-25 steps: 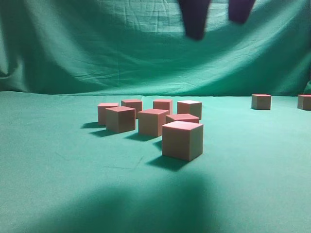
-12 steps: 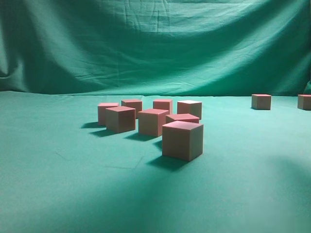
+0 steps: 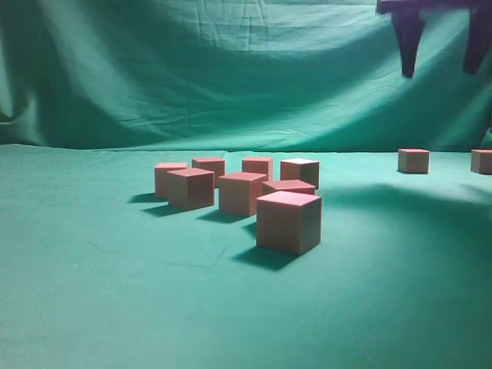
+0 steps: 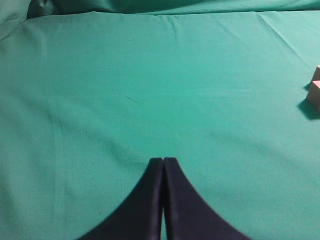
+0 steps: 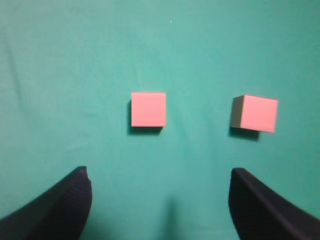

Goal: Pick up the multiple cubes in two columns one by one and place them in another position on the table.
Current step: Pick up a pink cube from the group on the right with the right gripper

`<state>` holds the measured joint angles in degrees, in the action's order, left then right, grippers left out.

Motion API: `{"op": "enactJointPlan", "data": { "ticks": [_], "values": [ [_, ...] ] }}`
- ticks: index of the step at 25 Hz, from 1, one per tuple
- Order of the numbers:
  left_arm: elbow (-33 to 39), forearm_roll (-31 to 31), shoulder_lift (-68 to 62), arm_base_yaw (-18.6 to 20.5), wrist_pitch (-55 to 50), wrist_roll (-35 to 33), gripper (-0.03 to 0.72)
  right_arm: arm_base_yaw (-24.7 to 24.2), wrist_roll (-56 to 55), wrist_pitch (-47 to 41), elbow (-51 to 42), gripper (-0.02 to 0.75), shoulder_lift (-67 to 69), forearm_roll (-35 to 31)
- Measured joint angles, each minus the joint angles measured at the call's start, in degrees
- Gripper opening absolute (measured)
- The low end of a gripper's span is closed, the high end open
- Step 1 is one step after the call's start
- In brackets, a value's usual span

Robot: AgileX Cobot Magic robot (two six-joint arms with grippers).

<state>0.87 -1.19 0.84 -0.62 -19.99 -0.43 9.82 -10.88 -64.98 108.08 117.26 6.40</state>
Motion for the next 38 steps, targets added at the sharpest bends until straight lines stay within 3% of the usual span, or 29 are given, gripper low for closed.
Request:
{"op": "enactJointPlan", "data": {
  "ticks": [9,20,24,29,30,38],
  "values": [
    [0.00,0.00,0.00,0.00,0.00,0.00,0.000,-1.13,1.24,-2.50,15.60,0.549,18.00,-3.48],
    [0.00,0.00,0.00,0.00,0.00,0.00,0.000,-2.52,1.65,-0.10,17.32,0.549,22.94,-4.07],
    [0.00,0.00,0.00,0.00,0.00,0.00,0.000,-2.52,5.49,1.81,17.32,0.549,22.97,-7.40],
    [0.00,0.00,0.00,0.00,0.00,0.00,0.000,-2.52,6.99,1.31,17.32,0.276,22.97,-8.95],
    [0.00,0.00,0.00,0.00,0.00,0.00,0.000,-2.52,7.07,1.13,17.32,0.255,22.97,-8.95],
    [0.00,0.00,0.00,0.00,0.00,0.00,0.000,-2.52,7.07,-3.33,19.38,0.268,18.56,-8.95]
  ]
}}
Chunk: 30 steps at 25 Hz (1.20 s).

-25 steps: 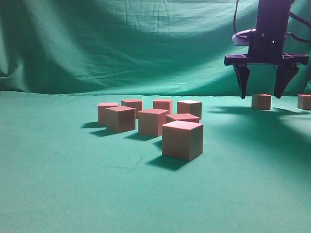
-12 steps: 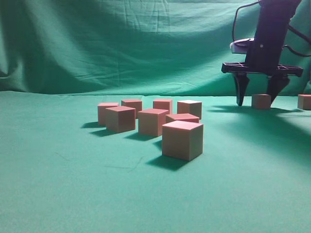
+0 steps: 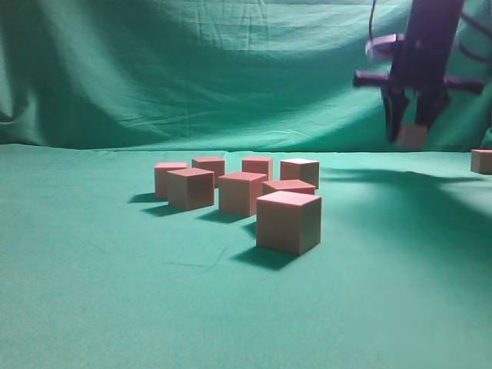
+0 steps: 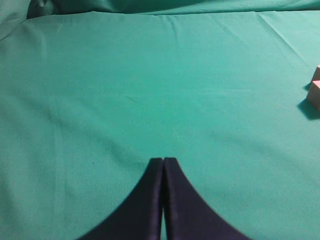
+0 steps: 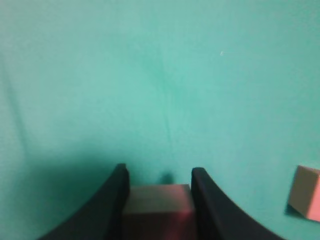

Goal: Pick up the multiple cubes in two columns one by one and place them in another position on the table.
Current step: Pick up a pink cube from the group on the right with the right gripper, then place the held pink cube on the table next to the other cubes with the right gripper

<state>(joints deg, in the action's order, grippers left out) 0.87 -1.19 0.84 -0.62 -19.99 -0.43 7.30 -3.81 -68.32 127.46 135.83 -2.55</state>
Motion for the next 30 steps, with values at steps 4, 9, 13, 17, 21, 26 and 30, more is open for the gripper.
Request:
{"op": "enactJointPlan", "data": {
  "ticks": [4,9,13,17,21,26,30],
  "values": [
    [0.00,0.00,0.00,0.00,0.00,0.00,0.000,0.00,0.00,-2.39,2.89,0.268,-8.08,-0.99],
    [0.00,0.00,0.00,0.00,0.00,0.00,0.000,0.00,0.23,-3.43,3.26,0.268,-18.91,-5.08],
    [0.00,0.00,0.00,0.00,0.00,0.00,0.000,0.00,0.23,-3.81,2.02,0.268,-27.26,-6.73],
    [0.00,0.00,0.00,0.00,0.00,0.00,0.000,0.00,0.23,-3.81,-8.84,0.268,-38.61,-7.11],
    [0.00,0.00,0.00,0.00,0.00,0.00,0.000,0.00,0.13,-4.07,-26.67,0.268,-51.08,-7.11],
    [0.00,0.00,0.00,0.00,0.00,0.00,0.000,0.00,0.65,-3.99,-47.47,0.268,-64.84,-9.71],
    [0.00,0.00,0.00,0.00,0.00,0.00,0.000,0.53,3.63,-3.36,-58.68,0.268,-73.23,-13.42]
  ]
}}
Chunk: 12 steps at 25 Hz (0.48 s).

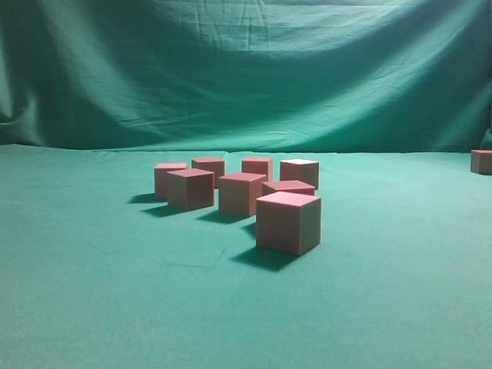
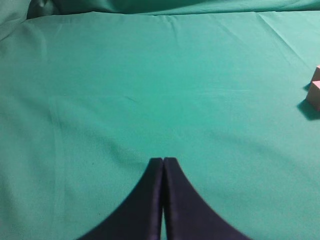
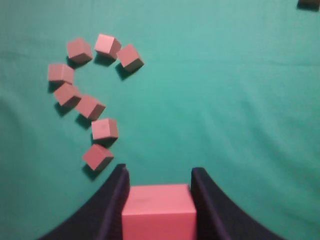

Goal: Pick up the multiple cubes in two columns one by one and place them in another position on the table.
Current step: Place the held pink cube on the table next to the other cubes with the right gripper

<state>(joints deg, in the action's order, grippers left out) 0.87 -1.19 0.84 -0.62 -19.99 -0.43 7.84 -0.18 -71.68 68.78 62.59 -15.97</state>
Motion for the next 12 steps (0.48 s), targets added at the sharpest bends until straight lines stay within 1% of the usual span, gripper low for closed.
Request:
{"op": "enactJointPlan", "data": {
  "ticks": [3,6,8,12],
  "values": [
    [0.00,0.00,0.00,0.00,0.00,0.00,0.000,3.51,0.82,0.50,-4.87,0.268,-3.35,-0.34],
    [0.00,0.00,0.00,0.00,0.00,0.00,0.000,8.02,0.86,0.76,-7.05,0.268,-4.17,-0.92],
    [0.00,0.00,0.00,0.00,0.00,0.00,0.000,11.51,0.86,1.98,-7.97,0.268,-4.17,-1.61],
    [0.00,0.00,0.00,0.00,0.00,0.00,0.000,20.81,0.86,6.40,-8.59,0.268,-2.07,-2.90]
  ]
}}
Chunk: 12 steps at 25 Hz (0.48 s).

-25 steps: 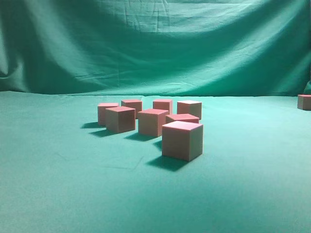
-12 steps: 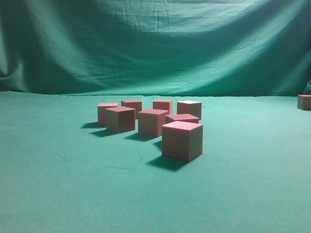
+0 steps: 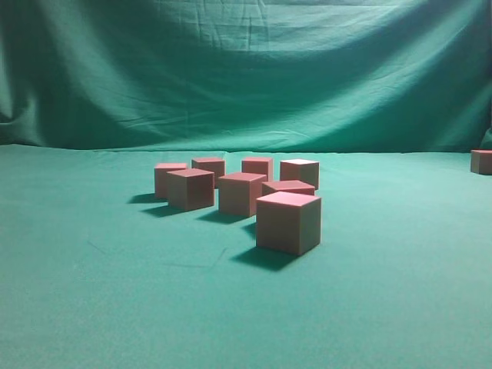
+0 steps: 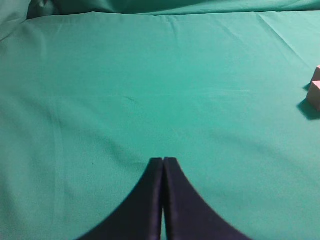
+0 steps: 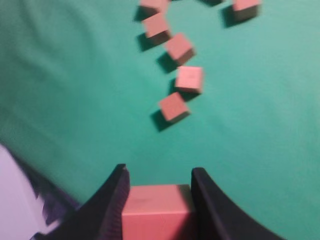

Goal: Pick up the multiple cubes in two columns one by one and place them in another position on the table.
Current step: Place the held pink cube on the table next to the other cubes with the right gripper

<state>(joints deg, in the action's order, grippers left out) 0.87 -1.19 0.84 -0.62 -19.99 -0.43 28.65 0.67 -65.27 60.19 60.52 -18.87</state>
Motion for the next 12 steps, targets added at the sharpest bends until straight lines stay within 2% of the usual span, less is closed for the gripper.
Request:
{"op": "enactJointPlan", "data": {
  "ticks": [6,9,12],
  "values": [
    [0.00,0.00,0.00,0.00,0.00,0.00,0.000,14.48,0.00,3.00,-0.05,0.268,11.29,1.13],
    [0.00,0.00,0.00,0.00,0.00,0.00,0.000,21.15,0.00,2.68,1.57,0.268,19.20,7.23],
    [0.00,0.00,0.00,0.00,0.00,0.00,0.000,25.57,0.00,2.30,5.06,0.268,25.99,13.38]
  ]
}}
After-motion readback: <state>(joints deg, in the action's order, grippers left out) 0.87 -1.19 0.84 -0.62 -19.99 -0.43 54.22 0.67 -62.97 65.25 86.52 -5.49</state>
